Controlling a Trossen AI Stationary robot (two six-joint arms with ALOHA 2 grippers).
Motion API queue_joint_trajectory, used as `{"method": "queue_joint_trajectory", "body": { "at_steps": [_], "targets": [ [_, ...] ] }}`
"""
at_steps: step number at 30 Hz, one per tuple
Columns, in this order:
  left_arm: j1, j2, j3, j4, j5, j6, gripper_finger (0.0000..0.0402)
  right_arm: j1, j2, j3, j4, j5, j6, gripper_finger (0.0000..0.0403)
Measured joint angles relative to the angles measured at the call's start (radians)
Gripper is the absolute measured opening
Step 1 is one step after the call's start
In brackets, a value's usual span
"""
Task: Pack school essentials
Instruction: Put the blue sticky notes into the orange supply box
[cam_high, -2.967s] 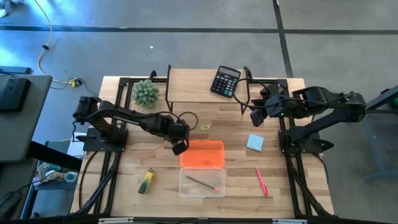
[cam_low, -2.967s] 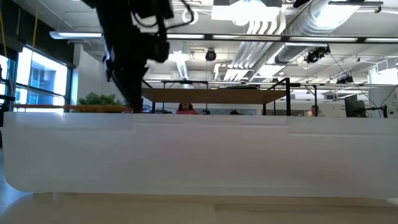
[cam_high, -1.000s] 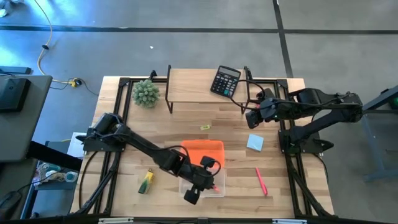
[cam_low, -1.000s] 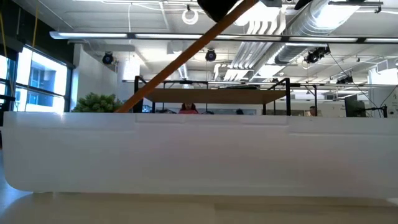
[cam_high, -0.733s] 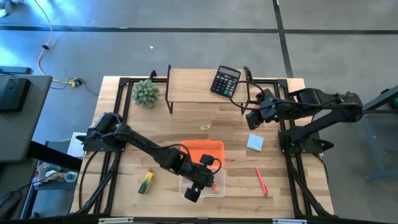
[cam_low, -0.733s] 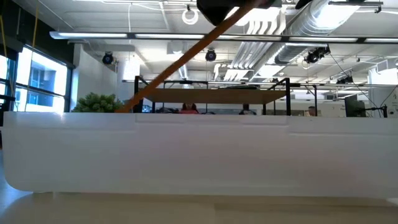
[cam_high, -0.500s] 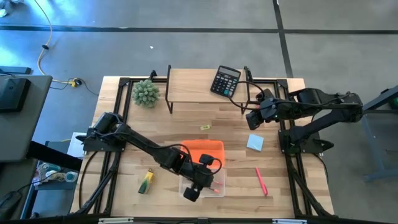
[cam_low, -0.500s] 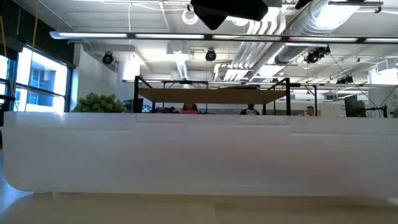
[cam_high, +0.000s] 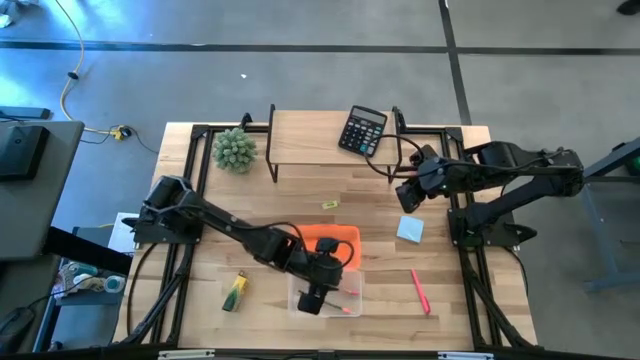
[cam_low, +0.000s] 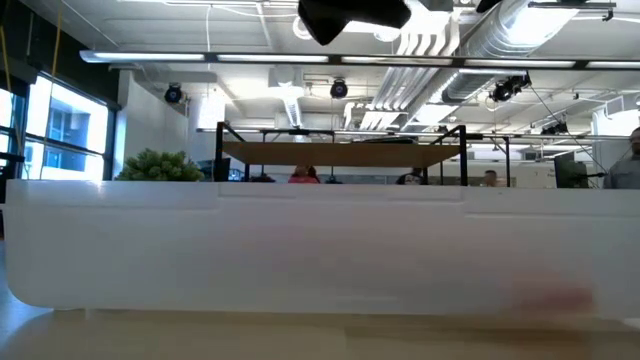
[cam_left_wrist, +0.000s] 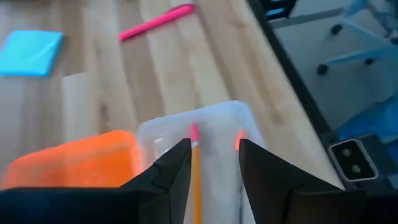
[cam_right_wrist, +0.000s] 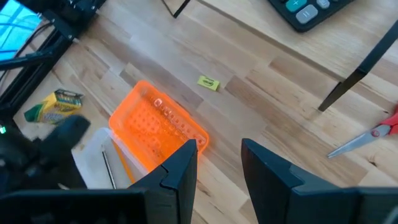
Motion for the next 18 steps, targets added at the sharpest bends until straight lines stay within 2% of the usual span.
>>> {"method": "queue_joint_trajectory", "body": {
  "at_steps": [5,13,18],
  "targets": [
    [0.039,-0.045,0.0,-0.047,-0.08,-0.006,0.0113,0.0,-0.008,0.0,0.0,-0.007,-0.044,0.0117],
    [0.114,-0.152,0.0,-0.156,-0.126,-0.051,0.011,0.0,-0.062,0.0,-0.027,-0.017,-0.091,0.0117],
    [0.152,-0.236,0.0,-0.218,-0.199,-0.057,0.0104,-0.001,-0.11,0.0,-0.058,-0.014,-0.132,0.0117]
  ]
}}
